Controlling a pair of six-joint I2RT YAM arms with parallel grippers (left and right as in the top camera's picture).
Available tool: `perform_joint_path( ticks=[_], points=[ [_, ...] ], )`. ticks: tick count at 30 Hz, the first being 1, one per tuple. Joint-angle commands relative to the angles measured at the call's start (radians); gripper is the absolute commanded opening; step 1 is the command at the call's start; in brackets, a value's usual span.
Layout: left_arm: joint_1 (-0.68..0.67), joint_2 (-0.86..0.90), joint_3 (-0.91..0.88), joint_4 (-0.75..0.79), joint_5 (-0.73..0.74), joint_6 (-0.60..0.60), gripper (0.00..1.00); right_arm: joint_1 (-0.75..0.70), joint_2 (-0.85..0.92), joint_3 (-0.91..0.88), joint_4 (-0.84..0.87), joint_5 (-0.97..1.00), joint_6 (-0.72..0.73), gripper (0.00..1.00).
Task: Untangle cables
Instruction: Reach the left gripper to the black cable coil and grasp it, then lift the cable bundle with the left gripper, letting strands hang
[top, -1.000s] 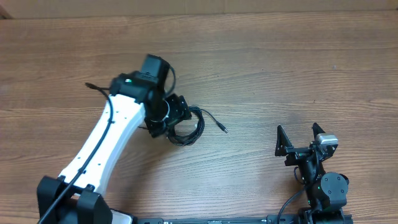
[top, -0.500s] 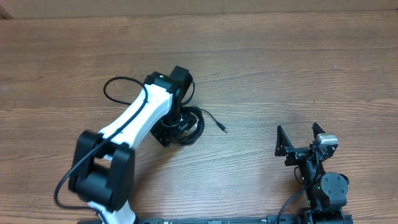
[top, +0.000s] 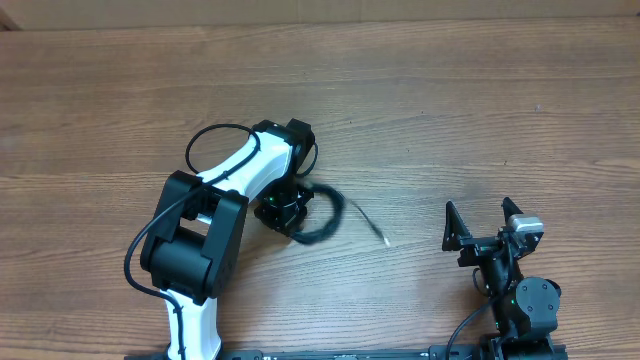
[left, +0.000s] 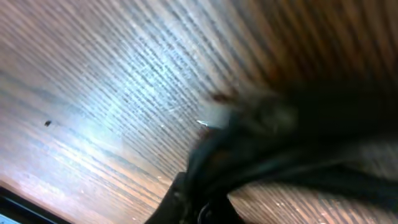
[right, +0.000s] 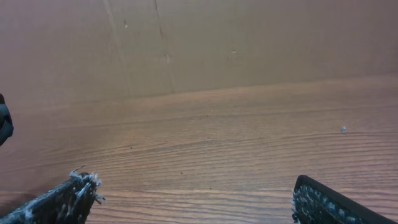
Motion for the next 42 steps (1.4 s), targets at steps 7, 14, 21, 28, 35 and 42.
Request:
perform_joint_path(
  ticks=[7, 14, 21, 28, 35, 42],
  points=[
    [0.055, -0.041, 0.165, -0.111, -0.218, 0.356, 0.04, -0.002, -0.001, -0.010, 0.006, 0.002, 0.002, 1.00],
    [0.072, -0.074, 0.362, -0.132, -0.242, 0.970, 0.04, -0.002, -0.001, -0.010, 0.006, 0.002, 0.002, 1.00],
    [0.072, -0.074, 0.375, -0.132, -0.238, 1.093, 0.81, -0.002, -0.001, -0.010, 0.006, 0.002, 0.002, 1.00],
    [0.072, -0.074, 0.373, -0.115, -0.235, 0.819, 0.99, -0.002, -0.001, -0.010, 0.006, 0.002, 0.002, 1.00],
    [0.045, -0.074, 0.318, -0.055, -0.126, 0.536, 0.95, -0.002, -0.001, -0.010, 0.006, 0.002, 0.002, 1.00],
    [0.033, -0.072, 0.123, -0.020, -0.218, 0.110, 0.98, -0.002, -0.001, -0.010, 0.006, 0.002, 0.002, 1.00]
  ],
)
